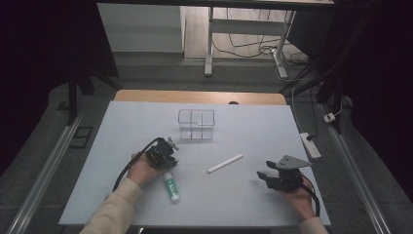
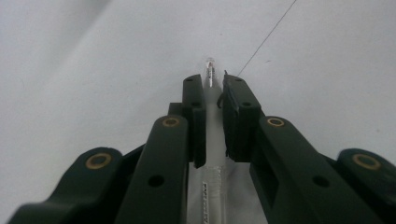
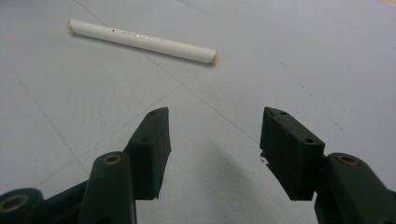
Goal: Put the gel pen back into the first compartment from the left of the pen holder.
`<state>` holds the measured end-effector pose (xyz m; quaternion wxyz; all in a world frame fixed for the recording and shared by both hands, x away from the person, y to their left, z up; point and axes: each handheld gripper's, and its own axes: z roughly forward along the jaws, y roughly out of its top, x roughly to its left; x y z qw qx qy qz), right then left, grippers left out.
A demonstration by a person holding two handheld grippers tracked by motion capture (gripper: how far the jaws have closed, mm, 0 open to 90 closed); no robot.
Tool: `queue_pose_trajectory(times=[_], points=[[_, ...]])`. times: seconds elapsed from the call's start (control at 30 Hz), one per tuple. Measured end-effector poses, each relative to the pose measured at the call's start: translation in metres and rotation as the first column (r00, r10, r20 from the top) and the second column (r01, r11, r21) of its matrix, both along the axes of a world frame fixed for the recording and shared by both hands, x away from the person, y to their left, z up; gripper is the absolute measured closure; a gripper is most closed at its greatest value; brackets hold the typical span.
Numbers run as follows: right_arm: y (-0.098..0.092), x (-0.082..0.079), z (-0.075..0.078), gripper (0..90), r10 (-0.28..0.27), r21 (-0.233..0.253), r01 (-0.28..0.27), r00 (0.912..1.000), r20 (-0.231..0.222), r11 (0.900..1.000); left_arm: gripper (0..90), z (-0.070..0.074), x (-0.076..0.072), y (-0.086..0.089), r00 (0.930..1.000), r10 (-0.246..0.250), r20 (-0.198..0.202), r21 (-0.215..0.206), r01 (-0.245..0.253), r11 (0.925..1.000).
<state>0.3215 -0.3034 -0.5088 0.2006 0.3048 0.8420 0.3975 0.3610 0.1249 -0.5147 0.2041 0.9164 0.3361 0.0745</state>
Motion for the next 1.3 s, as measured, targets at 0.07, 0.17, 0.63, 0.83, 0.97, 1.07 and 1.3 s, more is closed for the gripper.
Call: queue_pose_trajectory(times=[0.07, 0.17, 0.63, 0.83, 0.97, 1.07, 1.3], points=[[0.000, 0.000, 0.000, 42.0, 0.000, 0.001, 0.000, 1.0000, 0.000, 1.000, 80.1, 0.000, 0.000, 0.002, 1.0000, 0.000, -0.004, -0.007, 0.000, 1.0000], [-0.001, 0.000, 0.001, 42.1, -0.004, 0.006, 0.004, 1.0000, 0.001, 1.000, 80.1, 0.001, 0.000, 0.005, 1.0000, 0.002, -0.003, -0.010, -0.002, 1.0000], [-0.002, 0.001, 0.001, 42.1, -0.012, 0.019, 0.012, 0.9999, 0.007, 1.000, 80.2, 0.030, -0.009, 0.033, 0.9967, 0.035, 0.073, -0.096, -0.028, 0.9950], [-0.003, 0.000, 0.002, 42.2, -0.017, 0.015, 0.017, 0.9998, 0.010, 1.000, 80.2, 0.040, -0.013, 0.044, 0.9935, 0.053, 0.100, -0.145, -0.038, 0.9886], [-0.003, 0.000, 0.001, 42.1, -0.012, 0.018, 0.011, 0.9999, 0.009, 1.000, 80.2, 0.044, -0.015, 0.051, 0.9904, 0.070, 0.119, -0.182, -0.047, 0.9821], [-0.004, 0.000, 0.001, 42.1, -0.011, 0.017, 0.011, 0.9999, 0.010, 1.000, 80.2, 0.047, -0.016, 0.056, 0.9871, 0.087, 0.134, -0.218, -0.057, 0.9744], [-0.004, 0.001, 0.000, 42.2, -0.015, 0.017, 0.015, 0.9998, 0.015, 1.000, 80.2, 0.058, -0.021, 0.062, 0.9773, 0.116, 0.178, -0.280, -0.062, 0.9578]])
